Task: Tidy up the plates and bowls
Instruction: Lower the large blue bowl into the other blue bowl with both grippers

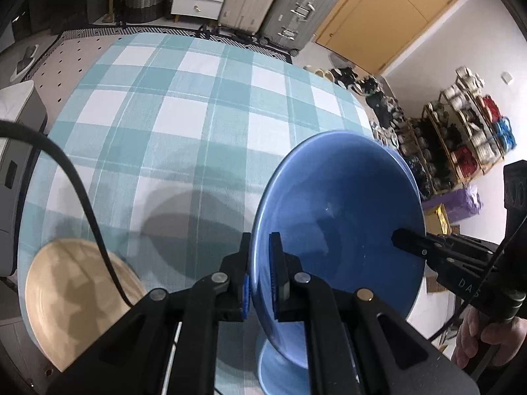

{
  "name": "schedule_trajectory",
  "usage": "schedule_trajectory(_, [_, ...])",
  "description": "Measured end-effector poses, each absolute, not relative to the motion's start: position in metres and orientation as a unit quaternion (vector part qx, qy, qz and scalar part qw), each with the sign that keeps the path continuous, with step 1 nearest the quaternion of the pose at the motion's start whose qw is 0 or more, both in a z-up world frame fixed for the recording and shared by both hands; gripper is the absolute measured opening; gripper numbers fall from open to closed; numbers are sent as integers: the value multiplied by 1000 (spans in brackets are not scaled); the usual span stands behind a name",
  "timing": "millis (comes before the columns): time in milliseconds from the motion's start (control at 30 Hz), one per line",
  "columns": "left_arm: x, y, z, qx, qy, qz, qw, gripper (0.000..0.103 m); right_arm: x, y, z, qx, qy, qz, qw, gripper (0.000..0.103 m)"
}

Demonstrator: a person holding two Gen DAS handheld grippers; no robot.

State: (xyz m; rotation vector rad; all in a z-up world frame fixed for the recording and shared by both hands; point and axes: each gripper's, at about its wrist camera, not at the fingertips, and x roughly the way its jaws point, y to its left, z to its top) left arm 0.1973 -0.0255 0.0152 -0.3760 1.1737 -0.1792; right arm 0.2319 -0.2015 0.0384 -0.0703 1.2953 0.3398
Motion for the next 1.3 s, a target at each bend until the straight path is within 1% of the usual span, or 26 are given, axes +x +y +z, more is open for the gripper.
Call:
schedule_trajectory(200, [171,-39,23,-173,549,-92,813,6,190,-216,48,-24,596,147,789,7])
schedule_trajectory(367, [166,-46,24,-173,549,-89,813,6,173,-226,47,-6,592,143,793,7])
schedule_trajectory(1300, [185,-47,31,-172,560,-92,805,6,202,-226,54,-5,606,146,782,7])
